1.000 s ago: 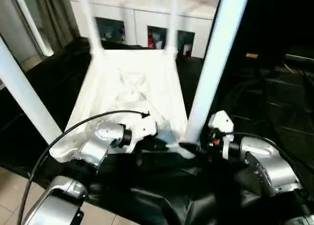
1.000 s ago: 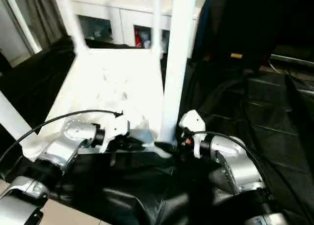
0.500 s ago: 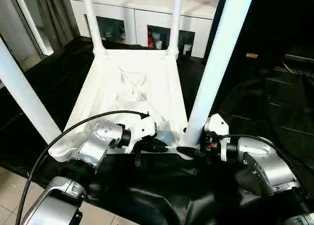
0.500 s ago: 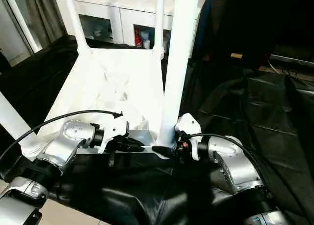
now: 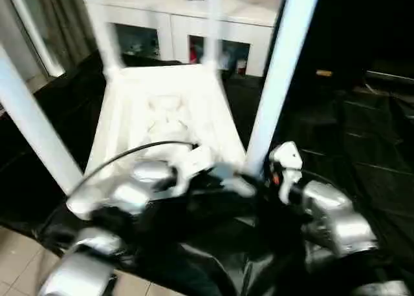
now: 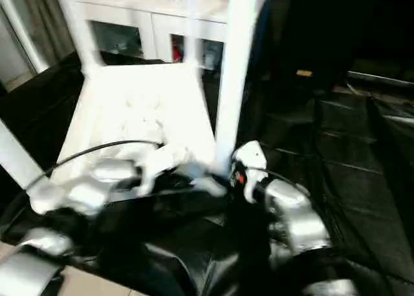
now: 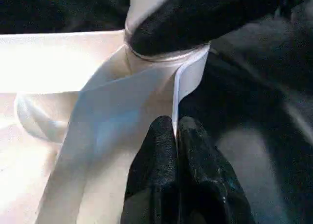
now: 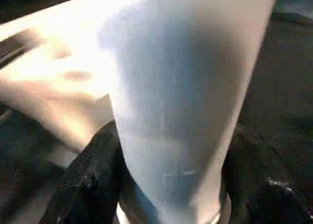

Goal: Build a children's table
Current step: Rotate leg to tighten

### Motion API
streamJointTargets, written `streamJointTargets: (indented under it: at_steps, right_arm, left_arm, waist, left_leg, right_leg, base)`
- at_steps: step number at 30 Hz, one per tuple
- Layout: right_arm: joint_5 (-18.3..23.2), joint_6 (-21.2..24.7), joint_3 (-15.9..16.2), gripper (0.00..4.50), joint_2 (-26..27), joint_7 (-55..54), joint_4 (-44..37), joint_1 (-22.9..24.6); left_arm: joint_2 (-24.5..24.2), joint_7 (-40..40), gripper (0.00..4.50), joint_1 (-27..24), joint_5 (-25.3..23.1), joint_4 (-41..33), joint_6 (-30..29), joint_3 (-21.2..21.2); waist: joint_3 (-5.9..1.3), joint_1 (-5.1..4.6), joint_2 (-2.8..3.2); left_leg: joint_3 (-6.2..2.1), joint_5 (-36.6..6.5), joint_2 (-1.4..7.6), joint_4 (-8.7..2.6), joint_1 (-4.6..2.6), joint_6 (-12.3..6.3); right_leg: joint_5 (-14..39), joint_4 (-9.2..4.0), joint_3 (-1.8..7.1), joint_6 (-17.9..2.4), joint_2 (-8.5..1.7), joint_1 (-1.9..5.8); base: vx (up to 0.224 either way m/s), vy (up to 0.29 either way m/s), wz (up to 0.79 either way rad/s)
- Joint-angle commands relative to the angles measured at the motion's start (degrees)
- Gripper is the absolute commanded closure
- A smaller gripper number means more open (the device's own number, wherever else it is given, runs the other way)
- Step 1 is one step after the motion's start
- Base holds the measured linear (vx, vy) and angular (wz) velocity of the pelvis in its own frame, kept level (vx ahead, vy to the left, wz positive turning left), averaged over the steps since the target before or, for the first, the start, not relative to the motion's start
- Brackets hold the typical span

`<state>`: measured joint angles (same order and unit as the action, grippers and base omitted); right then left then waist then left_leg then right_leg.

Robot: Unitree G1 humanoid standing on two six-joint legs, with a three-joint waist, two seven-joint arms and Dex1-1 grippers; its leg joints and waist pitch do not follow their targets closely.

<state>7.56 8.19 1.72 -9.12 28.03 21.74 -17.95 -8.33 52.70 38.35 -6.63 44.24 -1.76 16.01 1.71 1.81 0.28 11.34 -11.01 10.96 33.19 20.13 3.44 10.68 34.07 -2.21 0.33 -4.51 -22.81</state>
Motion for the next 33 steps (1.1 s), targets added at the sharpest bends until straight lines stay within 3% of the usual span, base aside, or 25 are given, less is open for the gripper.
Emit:
streamJointTargets:
  at_steps: [1,4,10,11,16,17,18,21,23,26,31,33]
  right_arm:
    - [-1.31,3.55,0.05,2.03,2.32,-7.26,2.36,2.04]
    - [-2.32,4.47,-0.68,2.05,5.21,-13.28,2.52,2.06]
    - [-4.16,3.62,0.34,2.05,8.01,-16.37,3.67,0.91]
    - [-1.77,2.99,-1.75,1.49,8.56,-15.54,3.17,0.77]
    - [1.03,0.44,-1.61,1.19,3.43,-5.66,-0.22,0.44]
    - [1.55,0.48,-1.59,1.07,2.39,-3.60,-0.45,0.28]
    - [1.84,0.80,-1.25,0.99,1.17,-1.50,-0.87,0.28]
    - [2.30,1.00,1.01,0.93,-5.78,9.41,-3.33,0.62]
    - [2.77,1.02,2.17,0.93,-9.62,15.61,-4.86,1.16]
    - [3.58,0.42,4.26,0.93,-13.97,23.76,-7.21,1.74]
    - [3.57,-0.17,5.33,0.93,-14.90,25.95,-7.57,1.71]
    - [3.01,-0.77,6.97,0.93,-15.72,27.89,-8.05,1.91]
  left_arm:
    - [2.11,-10.55,4.50,0.27,-0.34,4.06,-2.75,-2.31]
    - [4.38,-14.44,4.50,1.33,-0.38,5.53,-3.42,-2.66]
    - [6.97,-16.72,4.50,2.55,-1.47,7.76,-2.83,-1.87]
    - [6.59,-14.96,4.50,2.44,-1.77,7.92,-1.50,-1.19]
    - [3.95,-9.35,4.50,1.56,-1.75,6.73,0.76,0.08]
    - [3.57,-8.67,4.50,1.47,-1.78,6.63,1.02,0.17]
    - [3.18,-7.75,4.50,1.33,-1.70,6.38,1.21,0.28]
    - [1.29,-1.83,4.50,0.42,-0.88,5.03,3.68,0.71]
    - [0.55,3.35,4.50,-0.67,1.40,3.22,4.04,0.56]
    - [-1.78,13.47,4.50,-3.28,4.87,-1.57,4.21,2.03]
    - [-3.31,17.93,4.50,-4.52,5.96,-4.28,3.36,3.00]
    - [-4.48,19.89,4.50,-5.18,6.10,-5.48,2.95,3.16]
  waist:
    - [-2.23,-0.16,-0.73]
    - [-2.19,0.05,-0.56]
    - [-2.34,0.00,-0.42]
    - [-2.34,0.02,-0.45]
    - [-2.38,-0.05,-0.46]
    - [-2.37,-0.33,-0.71]
    - [-2.36,-0.22,-0.66]
    - [-2.52,0.00,-0.87]
    - [-2.43,0.11,-0.91]
    - [-2.58,0.43,-0.99]
    - [-2.78,0.77,-0.68]
    - [-2.70,1.07,-0.77]
  left_leg:
    - [-1.30,-16.68,1.68,-4.27,-0.19,0.29]
    - [-1.22,-17.15,1.76,-4.23,-0.52,-0.34]
    - [-1.21,-16.88,1.65,-4.32,-0.15,-1.25]
    - [-1.25,-17.08,1.71,-4.41,-0.17,-1.46]
    - [-1.38,-17.35,1.90,-4.58,0.08,-2.14]
    - [-1.41,-16.64,1.87,-4.59,0.47,-2.45]
    - [-1.39,-16.81,1.90,-4.56,0.30,-2.55]
    - [-1.12,-14.94,1.90,-4.06,0.30,-3.64]
    - [-1.05,-13.67,1.98,-4.01,0.63,-4.55]
    - [-0.89,-11.74,2.12,-3.72,0.55,-5.58]
    - [-0.74,-9.38,2.39,-3.64,0.25,-6.21]
    - [-0.73,-10.02,2.46,-3.71,0.21,-5.85]
  right_leg:
    - [24.16,-5.42,1.94,-8.45,-3.23,1.68]
    - [22.87,-5.62,2.03,-8.53,-3.18,1.43]
    - [20.55,-5.64,2.00,-8.58,-3.18,1.74]
    - [20.53,-5.66,1.97,-8.52,-3.21,1.79]
    - [19.92,-5.60,1.86,-8.44,-3.29,2.08]
    - [18.90,-5.37,1.79,-8.92,-3.26,2.32]
    - [19.49,-5.52,1.75,-8.94,-3.33,2.24]
    - [17.59,-5.41,1.94,-9.73,-3.35,2.30]
    - [16.72,-5.27,1.84,-10.23,-3.38,2.39]
    - [14.33,-4.90,1.97,-11.43,-3.45,2.40]
    - [8.30,-4.09,1.87,-14.33,-3.26,2.28]
    - [9.00,-4.05,1.80,-14.38,-3.33,2.40]
  base:
    - [0.000,0.000,0.00]
    - [0.000,0.000,0.00]
    - [0.000,0.000,0.00]
    - [0.000,0.000,0.00]
    - [0.000,0.000,0.00]
    - [0.000,0.000,0.00]
    - [0.000,0.000,0.00]
    - [0.000,0.000,0.00]
    - [0.000,0.000,0.00]
    - [0.000,0.000,0.00]
    - [0.000,0.000,0.00]
    - [0.000,0.000,0.00]
